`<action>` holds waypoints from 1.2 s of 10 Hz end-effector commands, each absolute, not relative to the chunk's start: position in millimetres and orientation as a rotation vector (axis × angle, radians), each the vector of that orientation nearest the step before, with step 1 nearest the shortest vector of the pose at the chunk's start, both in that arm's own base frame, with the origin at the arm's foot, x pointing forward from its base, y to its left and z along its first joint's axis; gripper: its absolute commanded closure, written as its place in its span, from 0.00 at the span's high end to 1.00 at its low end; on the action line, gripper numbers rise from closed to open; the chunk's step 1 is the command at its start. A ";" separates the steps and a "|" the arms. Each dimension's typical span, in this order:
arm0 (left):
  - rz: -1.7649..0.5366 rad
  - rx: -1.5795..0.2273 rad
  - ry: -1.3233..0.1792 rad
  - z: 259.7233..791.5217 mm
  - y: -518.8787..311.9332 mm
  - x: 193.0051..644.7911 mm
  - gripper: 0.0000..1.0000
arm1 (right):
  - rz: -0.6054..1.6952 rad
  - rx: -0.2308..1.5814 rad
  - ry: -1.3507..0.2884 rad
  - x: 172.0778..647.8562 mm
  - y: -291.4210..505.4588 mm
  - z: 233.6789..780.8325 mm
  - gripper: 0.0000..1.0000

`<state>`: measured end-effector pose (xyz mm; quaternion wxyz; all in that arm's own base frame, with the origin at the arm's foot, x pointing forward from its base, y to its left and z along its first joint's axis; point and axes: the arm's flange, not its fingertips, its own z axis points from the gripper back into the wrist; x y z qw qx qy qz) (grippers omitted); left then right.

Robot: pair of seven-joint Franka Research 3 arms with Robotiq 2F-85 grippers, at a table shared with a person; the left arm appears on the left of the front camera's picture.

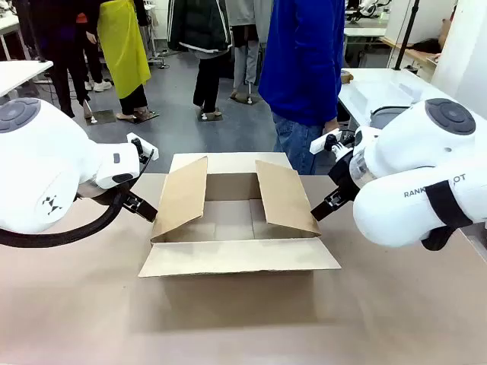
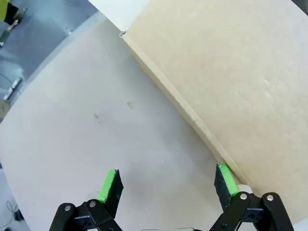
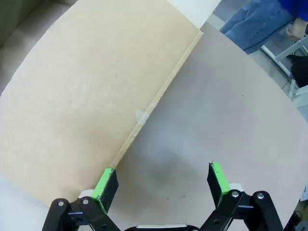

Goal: Pack the gift set into the box.
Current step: Place both hands on the side flaps of the Package Box and spread them outward.

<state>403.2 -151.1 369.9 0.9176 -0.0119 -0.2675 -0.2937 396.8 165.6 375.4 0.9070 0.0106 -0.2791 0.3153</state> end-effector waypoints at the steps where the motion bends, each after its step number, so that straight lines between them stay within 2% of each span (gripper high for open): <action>1: -0.605 -0.025 -0.551 370.0 -151.4 403.1 1.00 | 0.651 0.022 -0.576 396.8 165.6 375.3 1.00; 12: -0.605 -0.025 -0.551 370.0 -151.4 403.1 1.00 | 0.651 0.022 -0.576 396.8 165.6 375.3 1.00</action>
